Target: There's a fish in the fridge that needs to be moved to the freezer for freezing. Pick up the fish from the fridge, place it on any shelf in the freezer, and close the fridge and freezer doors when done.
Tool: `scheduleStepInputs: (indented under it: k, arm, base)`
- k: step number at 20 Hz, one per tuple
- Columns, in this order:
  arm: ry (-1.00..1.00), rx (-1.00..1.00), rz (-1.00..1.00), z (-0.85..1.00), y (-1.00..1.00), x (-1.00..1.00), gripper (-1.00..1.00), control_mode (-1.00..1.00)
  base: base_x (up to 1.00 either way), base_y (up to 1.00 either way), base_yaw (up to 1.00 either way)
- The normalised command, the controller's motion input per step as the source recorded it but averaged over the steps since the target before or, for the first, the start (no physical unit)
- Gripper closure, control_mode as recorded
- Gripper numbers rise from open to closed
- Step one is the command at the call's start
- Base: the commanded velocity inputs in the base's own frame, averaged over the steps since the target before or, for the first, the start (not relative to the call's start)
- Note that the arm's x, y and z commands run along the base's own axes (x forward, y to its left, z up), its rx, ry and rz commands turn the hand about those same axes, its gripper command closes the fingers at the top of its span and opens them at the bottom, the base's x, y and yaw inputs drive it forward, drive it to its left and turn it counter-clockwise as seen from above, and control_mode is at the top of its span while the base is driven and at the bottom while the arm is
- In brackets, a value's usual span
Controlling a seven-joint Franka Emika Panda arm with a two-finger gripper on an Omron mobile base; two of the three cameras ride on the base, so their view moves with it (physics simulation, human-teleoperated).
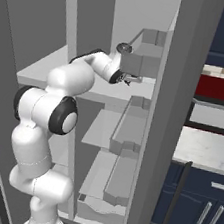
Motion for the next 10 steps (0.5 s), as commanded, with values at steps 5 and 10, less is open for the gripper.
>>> scheduleStepInputs:
  k: [5,10]
  arm:
    - [0.05,-0.05,0.00,-0.41,0.48,-0.47,1.00,-1.00]
    - [0.04,0.00,0.00,-0.15,0.00,-0.57,1.00,-1.00]
  base:
    - [0.00,0.00,0.00]
    - [0.00,0.00,0.00]
